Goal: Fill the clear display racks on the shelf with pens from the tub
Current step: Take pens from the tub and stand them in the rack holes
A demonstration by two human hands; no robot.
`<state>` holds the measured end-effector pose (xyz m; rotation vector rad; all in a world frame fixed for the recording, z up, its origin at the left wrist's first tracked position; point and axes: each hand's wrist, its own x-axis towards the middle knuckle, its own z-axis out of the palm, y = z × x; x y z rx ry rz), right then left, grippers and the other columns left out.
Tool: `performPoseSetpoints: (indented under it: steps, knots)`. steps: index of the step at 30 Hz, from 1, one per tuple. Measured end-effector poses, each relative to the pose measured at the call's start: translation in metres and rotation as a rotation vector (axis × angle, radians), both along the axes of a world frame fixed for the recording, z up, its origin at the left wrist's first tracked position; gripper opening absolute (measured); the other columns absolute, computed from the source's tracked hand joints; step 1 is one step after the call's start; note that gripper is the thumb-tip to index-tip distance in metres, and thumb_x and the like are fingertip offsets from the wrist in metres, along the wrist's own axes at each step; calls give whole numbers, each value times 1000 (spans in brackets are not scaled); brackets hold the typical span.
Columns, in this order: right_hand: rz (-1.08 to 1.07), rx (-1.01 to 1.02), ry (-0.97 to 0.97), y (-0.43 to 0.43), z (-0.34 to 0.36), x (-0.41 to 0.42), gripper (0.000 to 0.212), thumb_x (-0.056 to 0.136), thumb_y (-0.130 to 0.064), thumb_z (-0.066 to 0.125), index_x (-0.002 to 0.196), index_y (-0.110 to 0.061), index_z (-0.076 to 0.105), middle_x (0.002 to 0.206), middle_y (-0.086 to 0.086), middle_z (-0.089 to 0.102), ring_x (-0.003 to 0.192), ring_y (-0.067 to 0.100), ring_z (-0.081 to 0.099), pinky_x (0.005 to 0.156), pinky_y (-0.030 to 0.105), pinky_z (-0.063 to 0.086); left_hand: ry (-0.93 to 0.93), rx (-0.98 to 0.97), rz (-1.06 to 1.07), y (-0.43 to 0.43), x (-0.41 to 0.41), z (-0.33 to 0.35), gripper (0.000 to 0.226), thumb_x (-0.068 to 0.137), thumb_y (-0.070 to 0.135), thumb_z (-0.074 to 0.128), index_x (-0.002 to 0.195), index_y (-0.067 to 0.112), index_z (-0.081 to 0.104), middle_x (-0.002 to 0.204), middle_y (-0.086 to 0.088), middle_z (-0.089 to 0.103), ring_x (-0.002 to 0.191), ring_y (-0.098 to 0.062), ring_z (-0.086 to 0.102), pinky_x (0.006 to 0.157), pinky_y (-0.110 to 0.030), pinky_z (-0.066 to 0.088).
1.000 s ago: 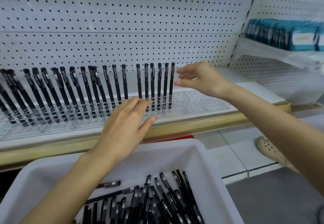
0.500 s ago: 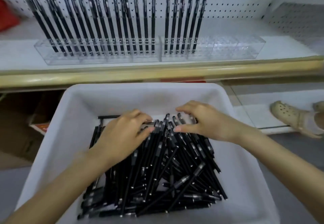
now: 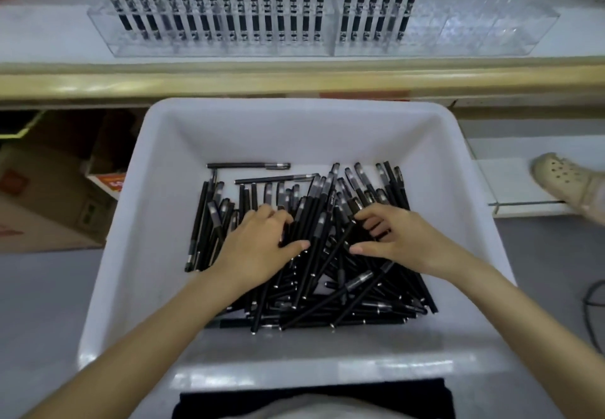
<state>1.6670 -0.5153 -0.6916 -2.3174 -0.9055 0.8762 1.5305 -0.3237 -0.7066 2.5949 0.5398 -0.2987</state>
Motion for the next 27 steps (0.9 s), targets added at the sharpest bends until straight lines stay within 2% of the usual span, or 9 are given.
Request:
performPoseSetpoints:
  steps: [5, 9, 14, 18, 21, 22, 23, 24, 27]
  knots:
    - [-25, -23, 91, -14, 3, -4, 39, 70, -35, 81, 98, -18, 61, 92, -3, 64, 85, 7, 62, 77, 18, 52, 65, -40, 99, 0, 11, -1, 59, 81, 64, 57, 121, 21, 55, 123, -1, 50, 116, -20, 48, 93, -41, 48]
    - [27, 0, 143, -14, -4, -13, 25, 68, -31, 83, 83, -17, 67, 81, -1, 67, 73, 3, 61, 67, 13, 49, 103, -32, 156, -4, 24, -2, 55, 78, 65, 60, 102, 17, 64, 117, -3, 54, 103, -20, 57, 82, -36, 52]
    - [62, -40, 175, -13, -11, -15, 23, 68, -36, 83, 81, -21, 71, 83, -5, 69, 79, 0, 59, 73, 19, 49, 126, -172, 225, -5, 35, -1, 46, 78, 54, 68, 87, 9, 67, 97, -10, 68, 88, -24, 65, 82, -39, 55]
    - [68, -31, 225, -10, -12, -15, 17, 71, -25, 83, 82, -16, 73, 80, -5, 69, 71, -7, 57, 70, 15, 46, 109, -355, 292, 4, 33, 0, 38, 83, 41, 69, 90, 3, 71, 88, -7, 61, 76, -14, 53, 69, -25, 43]
    - [43, -14, 275, -8, -11, -14, 11, 74, -20, 81, 81, -15, 75, 77, -6, 69, 67, -7, 56, 72, 15, 46, 96, -447, 334, 11, 30, 2, 36, 85, 32, 69, 86, -4, 70, 78, -2, 49, 77, -15, 60, 78, -25, 42]
    - [33, 4, 301, -7, -10, -13, 9, 75, -19, 80, 81, -14, 75, 78, -4, 70, 67, -6, 56, 72, 17, 46, 81, -479, 348, 13, 29, 3, 33, 85, 29, 70, 81, -3, 71, 83, -18, 68, 84, -17, 64, 84, -28, 45]
    - [17, 29, 333, -7, -7, -12, 8, 77, -18, 78, 82, -13, 74, 79, -1, 70, 67, -3, 56, 70, 18, 47, 71, -512, 359, 14, 27, 5, 29, 85, 28, 70, 77, 0, 72, 103, -14, 63, 92, -15, 63, 89, -31, 47]
    - [-8, 62, 372, -7, -3, -10, 7, 79, -17, 76, 83, -12, 73, 81, 3, 69, 69, 0, 58, 68, 19, 47, 62, -546, 369, 15, 25, 9, 26, 85, 27, 70, 76, 3, 72, 97, -17, 64, 97, -16, 61, 89, -32, 48]
    - [-124, 172, 505, -6, 9, -6, 11, 87, -16, 68, 92, -6, 66, 88, 6, 70, 77, 15, 68, 67, 22, 52, -1, -656, 399, 18, 18, 20, 13, 85, 24, 69, 86, 12, 74, 88, -6, 71, 87, -10, 64, 70, -20, 50]
